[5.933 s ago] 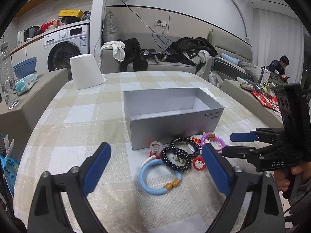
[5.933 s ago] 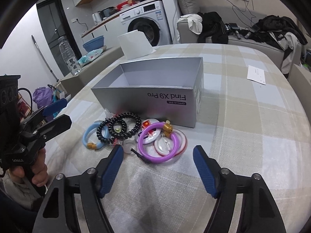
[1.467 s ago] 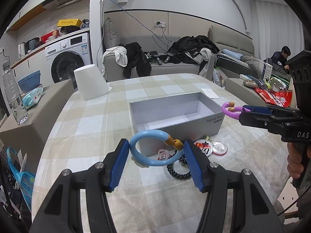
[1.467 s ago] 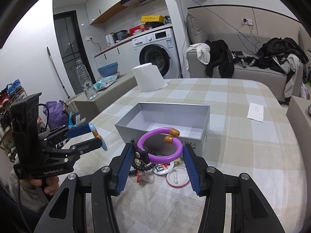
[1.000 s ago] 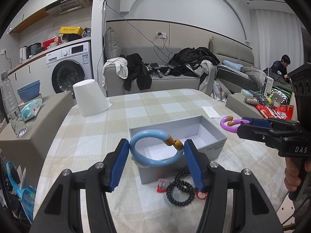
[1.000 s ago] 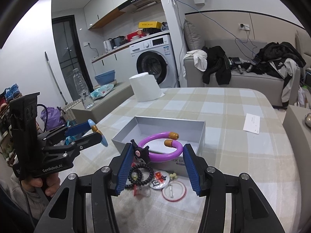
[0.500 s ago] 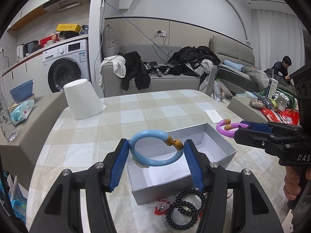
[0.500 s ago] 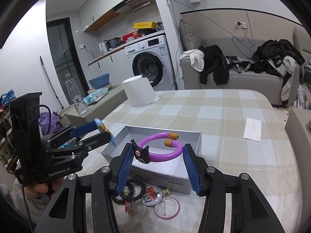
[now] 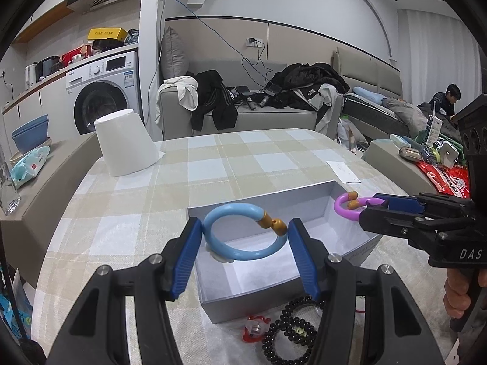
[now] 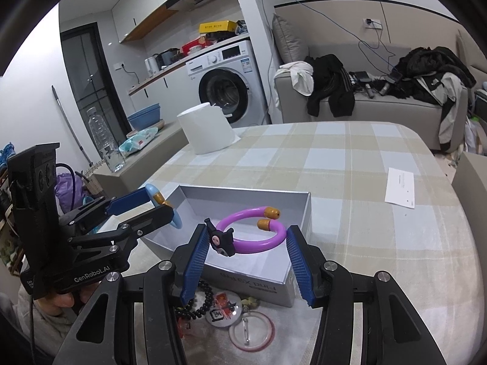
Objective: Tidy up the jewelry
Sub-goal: 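Carry the light-blue bangle with left tool and purple bangle with right tool over the box, then open left tool over the box while right tool releases the purple bangle inside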
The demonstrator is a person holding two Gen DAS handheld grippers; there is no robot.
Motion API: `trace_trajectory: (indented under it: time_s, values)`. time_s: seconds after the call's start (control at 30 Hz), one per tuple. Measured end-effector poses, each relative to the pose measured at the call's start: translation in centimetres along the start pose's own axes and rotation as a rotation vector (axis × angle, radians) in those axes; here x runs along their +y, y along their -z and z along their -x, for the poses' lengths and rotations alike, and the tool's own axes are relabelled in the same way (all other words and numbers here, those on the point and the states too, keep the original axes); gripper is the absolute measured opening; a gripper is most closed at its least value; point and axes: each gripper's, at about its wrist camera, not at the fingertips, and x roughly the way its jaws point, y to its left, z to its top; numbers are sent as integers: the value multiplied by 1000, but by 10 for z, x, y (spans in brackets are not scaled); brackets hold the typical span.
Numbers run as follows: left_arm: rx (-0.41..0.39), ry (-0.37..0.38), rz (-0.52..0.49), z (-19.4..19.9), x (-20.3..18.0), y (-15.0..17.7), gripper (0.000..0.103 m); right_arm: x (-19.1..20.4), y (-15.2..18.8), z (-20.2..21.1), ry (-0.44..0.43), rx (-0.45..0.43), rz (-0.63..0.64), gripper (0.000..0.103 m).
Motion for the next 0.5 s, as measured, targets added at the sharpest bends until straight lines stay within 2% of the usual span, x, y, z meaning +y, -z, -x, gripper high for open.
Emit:
trace_trajectory:
  time_s: [0.23, 0.3, 0.4, 0.43, 0.47, 0.5]
  values:
    - [11, -1, 2, -1, 0, -1, 54, 1, 2, -1, 10, 1, -5, 55]
    - [16, 0, 1, -2, 0, -1, 54, -1, 2, 4, 14, -10, -13, 64]
    - [27, -10, -6, -3, -1, 0, 55, -4, 2, 12, 26, -25, -25, 68]
    - [27, -17, -12, -2, -3, 0, 61, -5, 3, 15, 31, -28, -27, 71]
    - [21, -22, -18, 0, -3, 1, 66, -6, 4, 17, 35, -30, -30, 80]
    - [11, -25, -22, 3, -4, 1, 79, -7, 4, 19, 40, -32, -33, 89]
